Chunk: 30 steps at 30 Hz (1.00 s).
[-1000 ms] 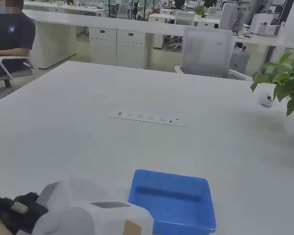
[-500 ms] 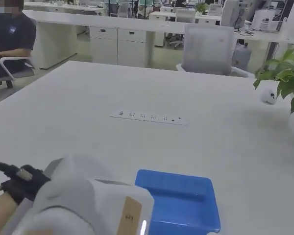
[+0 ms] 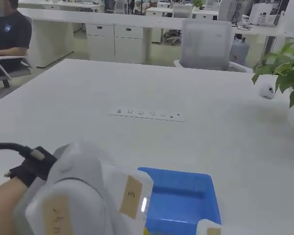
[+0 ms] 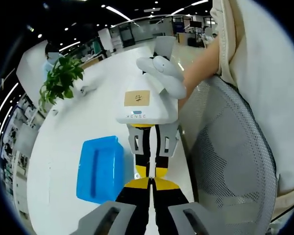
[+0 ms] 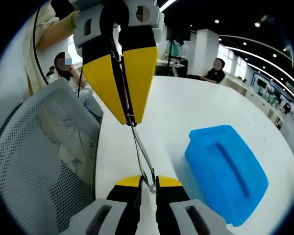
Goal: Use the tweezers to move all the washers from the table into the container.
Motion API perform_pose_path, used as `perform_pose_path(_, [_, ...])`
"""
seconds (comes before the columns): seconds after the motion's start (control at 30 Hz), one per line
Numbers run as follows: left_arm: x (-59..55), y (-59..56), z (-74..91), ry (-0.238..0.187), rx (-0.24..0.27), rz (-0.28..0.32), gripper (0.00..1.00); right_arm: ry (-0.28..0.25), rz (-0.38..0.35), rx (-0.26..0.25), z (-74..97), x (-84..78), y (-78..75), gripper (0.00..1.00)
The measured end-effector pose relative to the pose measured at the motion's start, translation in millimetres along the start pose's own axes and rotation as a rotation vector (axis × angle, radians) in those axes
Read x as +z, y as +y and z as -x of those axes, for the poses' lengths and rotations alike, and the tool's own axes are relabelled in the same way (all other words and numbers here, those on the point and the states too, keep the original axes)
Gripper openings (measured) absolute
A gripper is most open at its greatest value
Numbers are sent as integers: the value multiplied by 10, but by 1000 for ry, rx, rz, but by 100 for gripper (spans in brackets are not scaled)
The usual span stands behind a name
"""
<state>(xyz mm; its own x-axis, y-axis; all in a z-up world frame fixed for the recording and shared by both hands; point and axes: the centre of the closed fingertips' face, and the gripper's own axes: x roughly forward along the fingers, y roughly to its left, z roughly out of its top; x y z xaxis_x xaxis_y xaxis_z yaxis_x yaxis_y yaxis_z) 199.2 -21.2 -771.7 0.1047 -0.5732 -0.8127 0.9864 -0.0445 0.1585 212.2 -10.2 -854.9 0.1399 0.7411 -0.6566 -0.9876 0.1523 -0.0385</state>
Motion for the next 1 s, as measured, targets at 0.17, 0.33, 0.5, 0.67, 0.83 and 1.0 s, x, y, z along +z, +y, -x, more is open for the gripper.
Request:
perform_pose_path(0.17, [18,5,-2,-10,-20,1,0,13,18,-2,21,0,28,6])
perform_pose_path(0.33, [42,7,-22,-24,-37,4,0,13,11,-4,15,-13,29,6])
perform_pose_path(0.5, [48,29,-21,-23,-46,0,0,10,6,-9,26,1,8,6])
perform_pose_path(0.67, [37,29,-16,-2,-56,-23,0,2,-2,-12,36,8,0,6])
perform_pose_path(0.83, [55,29,-26,-5,-66,-27,0,7,5,-16,43,6,-6,6])
perform_pose_path(1.0, [69,11,-33,1,-70,-48,0,0,-7,-20,57,-6,-11,6])
